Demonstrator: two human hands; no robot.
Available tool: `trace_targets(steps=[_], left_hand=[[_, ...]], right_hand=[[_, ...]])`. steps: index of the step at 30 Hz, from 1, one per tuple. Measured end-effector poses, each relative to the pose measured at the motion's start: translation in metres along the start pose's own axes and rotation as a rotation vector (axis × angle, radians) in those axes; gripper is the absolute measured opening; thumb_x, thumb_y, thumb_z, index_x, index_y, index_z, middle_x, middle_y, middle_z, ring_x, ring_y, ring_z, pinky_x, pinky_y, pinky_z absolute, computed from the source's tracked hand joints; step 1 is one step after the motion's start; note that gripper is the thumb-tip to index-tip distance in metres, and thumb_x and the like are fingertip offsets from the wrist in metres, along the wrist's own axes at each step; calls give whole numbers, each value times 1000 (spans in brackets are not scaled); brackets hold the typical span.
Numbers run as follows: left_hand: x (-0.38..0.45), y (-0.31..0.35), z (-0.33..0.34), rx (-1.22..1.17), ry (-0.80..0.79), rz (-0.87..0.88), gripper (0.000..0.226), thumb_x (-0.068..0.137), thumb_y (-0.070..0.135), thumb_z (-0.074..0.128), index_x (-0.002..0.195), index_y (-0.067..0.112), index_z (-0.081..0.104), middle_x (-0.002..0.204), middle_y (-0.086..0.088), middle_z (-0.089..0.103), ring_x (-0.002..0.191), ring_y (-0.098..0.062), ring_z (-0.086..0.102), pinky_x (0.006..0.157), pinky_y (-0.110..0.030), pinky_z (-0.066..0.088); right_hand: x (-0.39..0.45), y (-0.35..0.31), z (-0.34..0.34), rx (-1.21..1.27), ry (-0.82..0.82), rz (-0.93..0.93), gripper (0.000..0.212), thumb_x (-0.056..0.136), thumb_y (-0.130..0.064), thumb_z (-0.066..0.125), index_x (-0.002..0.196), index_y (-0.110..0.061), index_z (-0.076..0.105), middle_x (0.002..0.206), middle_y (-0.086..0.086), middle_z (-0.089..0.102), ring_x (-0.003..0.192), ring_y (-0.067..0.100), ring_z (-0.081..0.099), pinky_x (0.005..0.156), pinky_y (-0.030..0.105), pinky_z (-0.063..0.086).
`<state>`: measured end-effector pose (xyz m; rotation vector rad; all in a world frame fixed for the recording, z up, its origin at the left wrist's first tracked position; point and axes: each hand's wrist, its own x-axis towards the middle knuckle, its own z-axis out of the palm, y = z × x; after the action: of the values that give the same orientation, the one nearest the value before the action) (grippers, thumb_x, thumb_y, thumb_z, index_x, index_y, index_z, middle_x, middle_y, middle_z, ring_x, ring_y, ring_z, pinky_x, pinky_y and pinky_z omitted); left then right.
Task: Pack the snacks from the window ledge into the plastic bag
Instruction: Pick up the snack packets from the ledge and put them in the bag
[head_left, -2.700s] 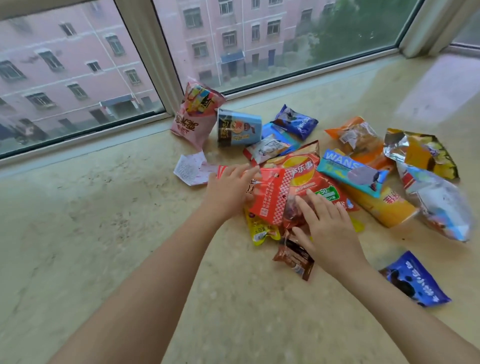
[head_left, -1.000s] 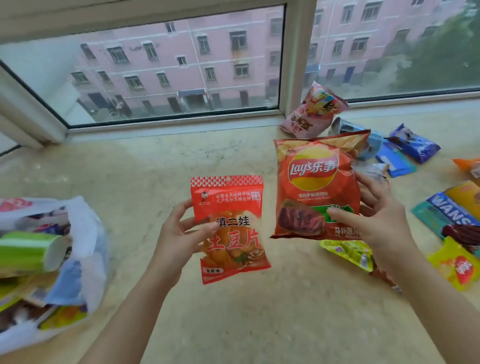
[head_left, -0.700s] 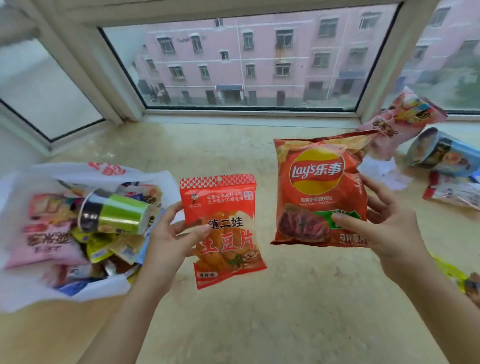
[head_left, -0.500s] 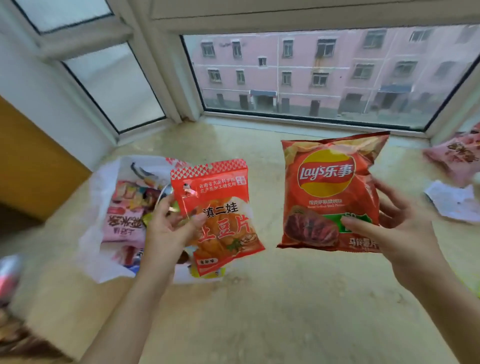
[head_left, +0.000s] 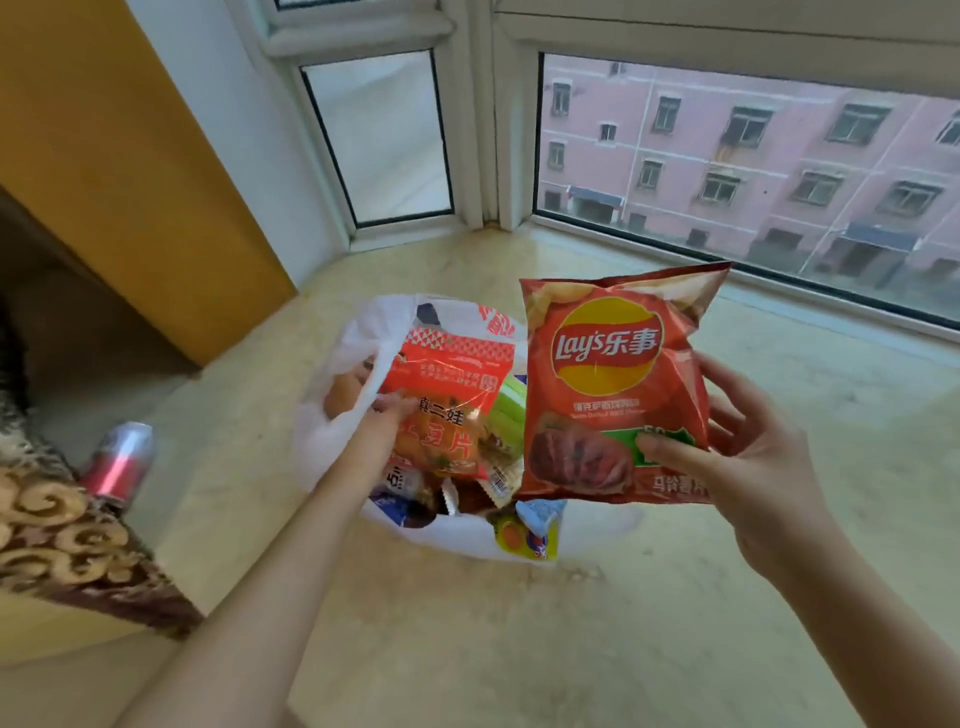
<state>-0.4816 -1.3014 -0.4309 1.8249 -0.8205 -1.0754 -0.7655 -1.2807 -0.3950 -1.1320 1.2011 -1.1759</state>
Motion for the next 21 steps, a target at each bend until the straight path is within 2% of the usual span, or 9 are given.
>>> trace_targets(steps=[2, 3, 4, 5, 7, 11, 14, 17, 21], left_hand=[[4, -10, -7, 79, 25, -41, 18, 99, 10, 47, 117, 7, 50, 111, -10, 59, 82, -18, 57, 52, -9, 46], [6, -15, -13, 130, 49, -52, 24, 100, 12, 45, 123, 3, 49, 115, -11, 57, 88, -20, 57, 55, -6, 45], [7, -18, -20, 163, 84, -59, 31, 101, 14, 43, 130, 1, 46, 120, -11, 56, 99, -23, 56, 69, -6, 47], [9, -20, -28, 227, 113, -51, 36, 102, 16, 42, 135, 3, 43, 126, -10, 56, 109, -26, 56, 87, -16, 47], [10, -24, -41, 325, 124, -37, 39, 101, 16, 42, 139, 8, 41, 130, -9, 56, 116, -29, 54, 99, -34, 43], [5, -18, -44, 372, 94, 56, 40, 96, 10, 49, 136, 11, 42, 116, -6, 63, 107, -25, 60, 91, -35, 47], [0, -8, -44, 346, 112, 175, 39, 96, 32, 51, 133, 21, 47, 112, -1, 66, 99, -20, 65, 87, -42, 54], [-8, 12, -42, 324, 158, 278, 34, 95, 48, 47, 119, 27, 58, 97, 9, 69, 86, -11, 68, 79, -44, 57], [-20, 39, -36, 286, 240, 326, 25, 93, 57, 47, 82, 39, 60, 78, 14, 68, 77, -1, 64, 76, -32, 54]], right_hand=[[-2, 7, 8, -18, -18, 15, 80, 47, -15, 83, 120, -38, 59, 103, -1, 73, 94, 22, 70, 76, 48, 58], [-3, 11, 11, -26, -31, 23, 81, 47, -18, 84, 121, -38, 59, 104, -1, 72, 95, 23, 69, 78, 51, 57], [-4, 14, 14, -29, -42, 31, 81, 46, -20, 84, 121, -39, 59, 105, -1, 72, 96, 24, 69, 78, 53, 57], [-4, 17, 16, -32, -49, 38, 81, 46, -22, 85, 121, -40, 59, 106, -1, 72, 97, 24, 68, 78, 53, 57], [-4, 22, 21, -45, -60, 45, 80, 51, -15, 86, 122, -38, 59, 107, -1, 71, 96, 23, 68, 77, 52, 57], [-4, 34, 33, -66, -87, 52, 76, 61, 2, 83, 120, -39, 59, 104, -2, 72, 94, 17, 69, 75, 46, 59], [-4, 42, 41, -56, -119, 71, 77, 61, 3, 83, 122, -37, 60, 105, 0, 72, 96, 21, 69, 73, 44, 59], [-5, 49, 51, -59, -159, 89, 76, 61, 5, 82, 120, -38, 61, 103, 0, 72, 94, 20, 69, 68, 38, 59], [-4, 53, 74, -119, -204, 66, 75, 62, 10, 80, 110, -43, 60, 99, -3, 71, 85, 8, 68, 66, 25, 57]])
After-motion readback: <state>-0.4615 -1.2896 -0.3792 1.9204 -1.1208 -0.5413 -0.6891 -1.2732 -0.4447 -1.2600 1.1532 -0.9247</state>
